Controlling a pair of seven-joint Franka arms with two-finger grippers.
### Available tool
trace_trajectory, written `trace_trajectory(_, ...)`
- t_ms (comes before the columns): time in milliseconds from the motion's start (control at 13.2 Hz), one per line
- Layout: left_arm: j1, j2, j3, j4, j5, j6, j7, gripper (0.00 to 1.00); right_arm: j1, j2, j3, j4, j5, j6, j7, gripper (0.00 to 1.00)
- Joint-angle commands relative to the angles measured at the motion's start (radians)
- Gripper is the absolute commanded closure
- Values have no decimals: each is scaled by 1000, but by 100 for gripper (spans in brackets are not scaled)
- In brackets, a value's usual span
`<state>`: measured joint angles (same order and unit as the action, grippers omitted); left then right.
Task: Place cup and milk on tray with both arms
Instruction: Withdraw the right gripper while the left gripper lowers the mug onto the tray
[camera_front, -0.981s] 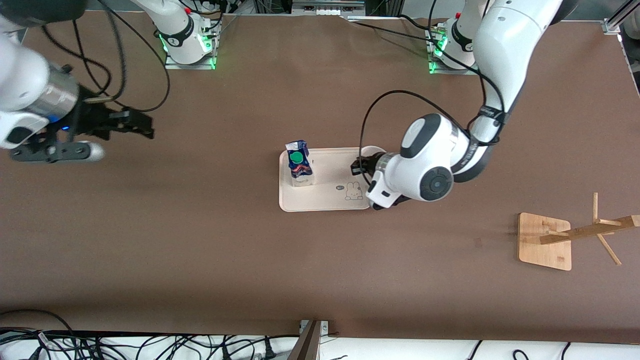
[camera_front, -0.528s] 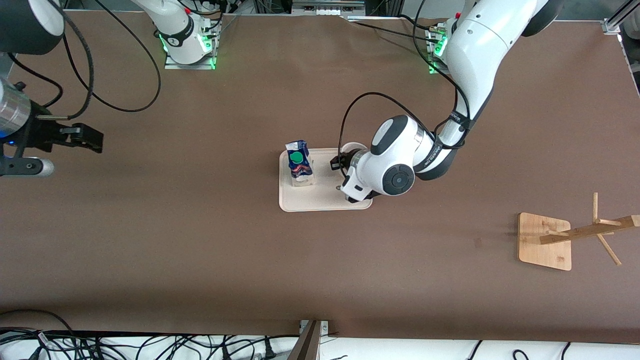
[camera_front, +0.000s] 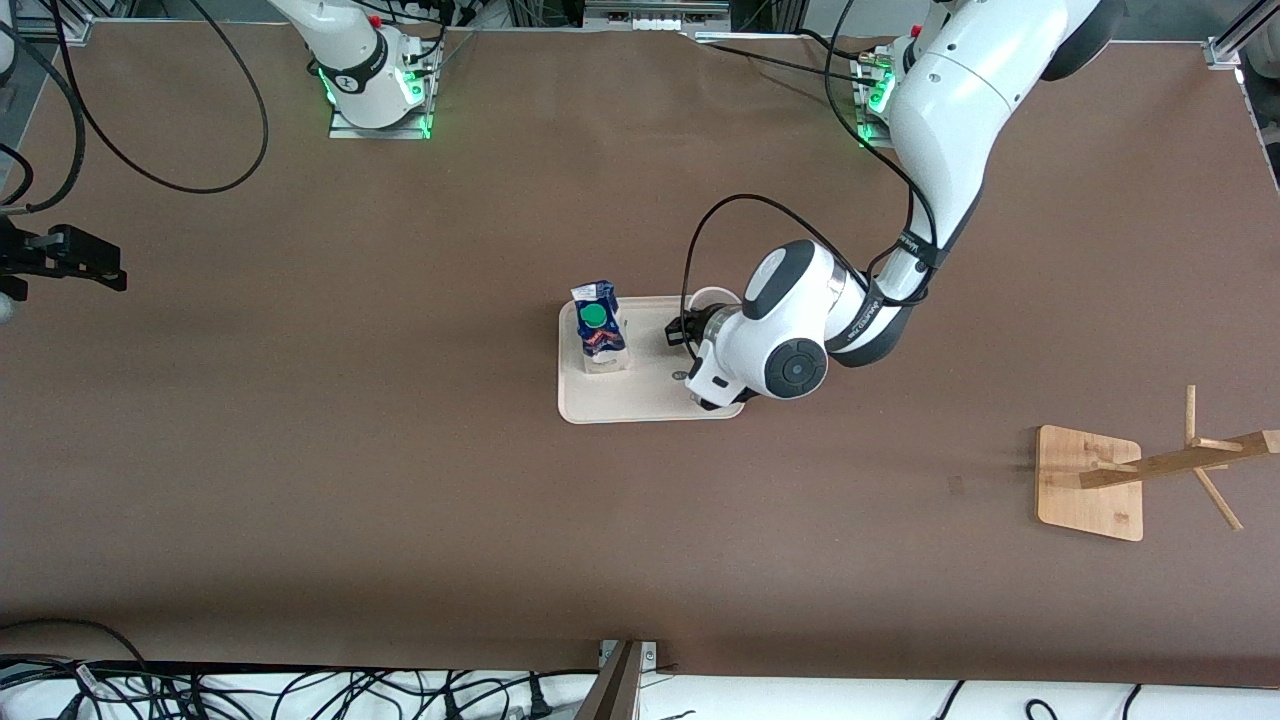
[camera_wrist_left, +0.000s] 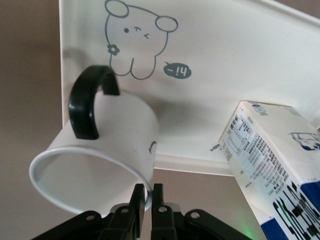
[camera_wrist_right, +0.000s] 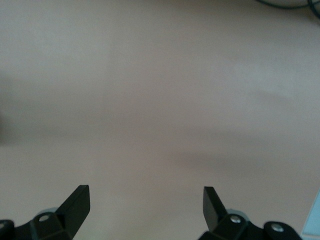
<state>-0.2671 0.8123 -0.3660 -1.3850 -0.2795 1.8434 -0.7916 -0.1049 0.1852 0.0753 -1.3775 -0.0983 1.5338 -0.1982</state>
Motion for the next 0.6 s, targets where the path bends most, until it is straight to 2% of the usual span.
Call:
trace_trajectory(0, -8, 13, 13, 24, 17, -13, 12, 0, -41, -55, 38, -75, -15, 45, 0, 0)
trace_trajectory(151, -4, 11, 13, 27, 16, -16, 12, 0, -50, -29, 22, -45, -21, 43, -1, 0)
trace_trajectory(226, -4, 8, 13, 30, 16, -19, 11, 0, -35, -27, -21, -44, -17, 55, -9, 0)
trace_trajectory(302, -4, 1, 12, 32, 17, -24, 8, 0, -1, -35, -38, -46, -26, 54, -4, 0)
trace_trajectory(528, 8, -68, 15, 38, 23, -81, 3, 0, 80, -53, -71, -52, -145, 43, 0, 0)
